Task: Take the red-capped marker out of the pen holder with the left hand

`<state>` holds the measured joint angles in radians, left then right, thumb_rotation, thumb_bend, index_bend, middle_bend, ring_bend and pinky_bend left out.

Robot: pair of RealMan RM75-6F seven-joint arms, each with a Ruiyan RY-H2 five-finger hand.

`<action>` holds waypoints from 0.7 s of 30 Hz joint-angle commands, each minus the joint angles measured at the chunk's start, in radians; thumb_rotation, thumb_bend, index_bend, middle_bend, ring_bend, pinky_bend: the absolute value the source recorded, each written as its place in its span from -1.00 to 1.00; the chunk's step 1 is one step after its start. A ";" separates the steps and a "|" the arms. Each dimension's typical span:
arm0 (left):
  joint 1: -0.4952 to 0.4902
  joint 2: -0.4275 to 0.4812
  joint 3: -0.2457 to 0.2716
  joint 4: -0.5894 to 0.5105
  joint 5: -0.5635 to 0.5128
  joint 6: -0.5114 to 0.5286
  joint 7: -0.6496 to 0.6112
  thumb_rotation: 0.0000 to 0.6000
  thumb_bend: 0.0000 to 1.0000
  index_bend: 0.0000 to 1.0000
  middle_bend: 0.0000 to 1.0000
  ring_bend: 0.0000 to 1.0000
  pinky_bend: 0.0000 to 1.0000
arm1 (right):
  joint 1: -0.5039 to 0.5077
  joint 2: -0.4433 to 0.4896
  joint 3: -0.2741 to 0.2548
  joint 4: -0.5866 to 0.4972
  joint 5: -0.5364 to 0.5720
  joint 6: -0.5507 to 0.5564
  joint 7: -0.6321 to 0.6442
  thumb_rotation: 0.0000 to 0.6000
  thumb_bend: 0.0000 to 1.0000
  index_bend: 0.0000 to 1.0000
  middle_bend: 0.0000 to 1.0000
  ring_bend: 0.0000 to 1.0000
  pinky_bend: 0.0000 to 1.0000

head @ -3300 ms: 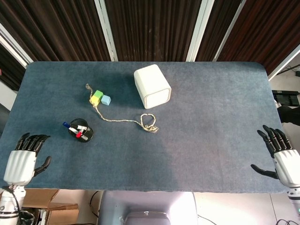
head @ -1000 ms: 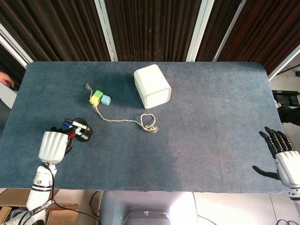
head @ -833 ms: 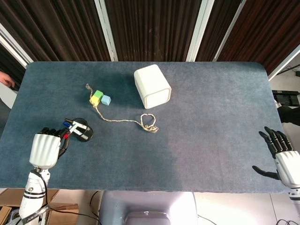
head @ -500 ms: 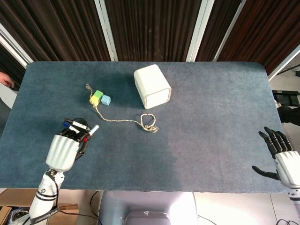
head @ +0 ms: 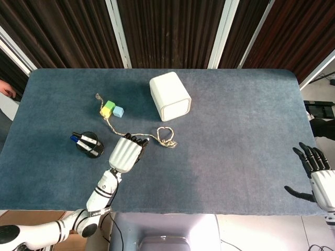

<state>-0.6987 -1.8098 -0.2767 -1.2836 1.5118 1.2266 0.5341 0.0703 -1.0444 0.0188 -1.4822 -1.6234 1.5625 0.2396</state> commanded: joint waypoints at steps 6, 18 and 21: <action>-0.025 -0.082 -0.015 0.040 -0.090 -0.019 0.067 1.00 -0.39 -0.90 -0.68 -0.85 -0.65 | 0.001 -0.001 0.001 0.001 0.001 -0.003 0.000 1.00 -0.90 -1.00 -0.82 -1.00 -0.86; 0.216 0.369 0.116 -0.554 -0.118 0.144 0.151 1.00 -0.42 -1.00 -0.95 -1.00 -0.98 | 0.005 -0.005 0.001 0.013 0.003 -0.013 0.007 1.00 -0.90 -1.00 -0.82 -1.00 -0.86; 0.290 0.499 0.133 -0.584 -0.163 0.190 0.105 1.00 -0.42 -1.00 -0.94 -1.00 -1.00 | 0.008 -0.005 0.001 0.015 0.002 -0.019 0.010 1.00 -0.90 -1.00 -0.82 -1.00 -0.86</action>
<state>-0.5181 -1.4686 -0.1874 -1.7857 1.3923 1.3351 0.6490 0.0776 -1.0491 0.0195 -1.4672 -1.6212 1.5441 0.2493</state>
